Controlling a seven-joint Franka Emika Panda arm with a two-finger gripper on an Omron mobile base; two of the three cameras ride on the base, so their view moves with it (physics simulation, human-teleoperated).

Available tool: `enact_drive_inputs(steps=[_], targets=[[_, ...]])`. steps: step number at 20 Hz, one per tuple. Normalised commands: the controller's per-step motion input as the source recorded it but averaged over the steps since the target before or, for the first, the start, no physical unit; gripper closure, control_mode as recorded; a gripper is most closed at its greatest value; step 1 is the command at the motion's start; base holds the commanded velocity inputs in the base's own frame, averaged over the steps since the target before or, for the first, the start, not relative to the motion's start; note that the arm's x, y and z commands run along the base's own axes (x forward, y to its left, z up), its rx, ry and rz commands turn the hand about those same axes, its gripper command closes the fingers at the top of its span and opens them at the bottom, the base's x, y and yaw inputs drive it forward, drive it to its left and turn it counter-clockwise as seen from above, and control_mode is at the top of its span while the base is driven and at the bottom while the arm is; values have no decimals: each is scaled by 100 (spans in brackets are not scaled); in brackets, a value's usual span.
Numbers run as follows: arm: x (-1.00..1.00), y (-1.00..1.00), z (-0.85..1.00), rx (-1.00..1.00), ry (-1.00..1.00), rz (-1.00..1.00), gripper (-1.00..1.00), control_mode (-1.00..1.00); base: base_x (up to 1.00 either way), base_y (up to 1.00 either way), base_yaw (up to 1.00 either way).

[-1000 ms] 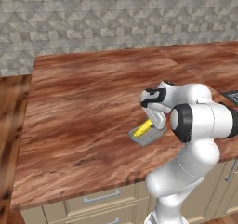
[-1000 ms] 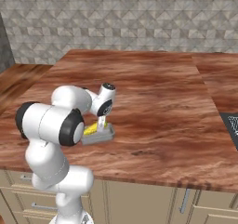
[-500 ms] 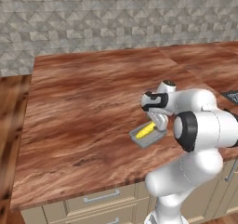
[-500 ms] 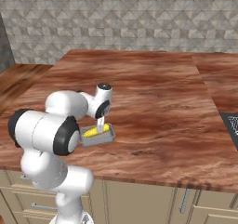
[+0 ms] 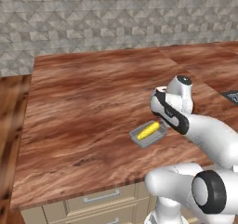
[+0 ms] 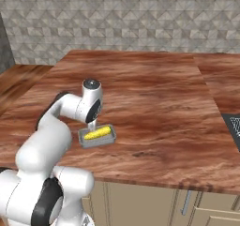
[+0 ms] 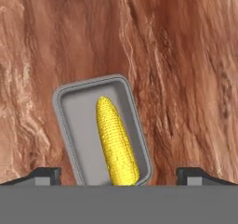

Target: Take the corn and lime out of the freezer and place them in the tupperware container on the counter. Then put the tupperware containing the vegetables back in the freezer.

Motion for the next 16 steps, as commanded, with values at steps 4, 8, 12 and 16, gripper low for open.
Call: enact_drive_inputs(steps=[4,8,12,16], targets=[[-63,14,100,6,-2,-30,-100,-100,0,0,0],[-71,3,99,15,1,-45,-100,-100,0,0,0],[-78,0,84,24,8,-54,-100,-100,0,0,0],[-82,0,75,33,10,-52,-100,-100,0,0,0]])
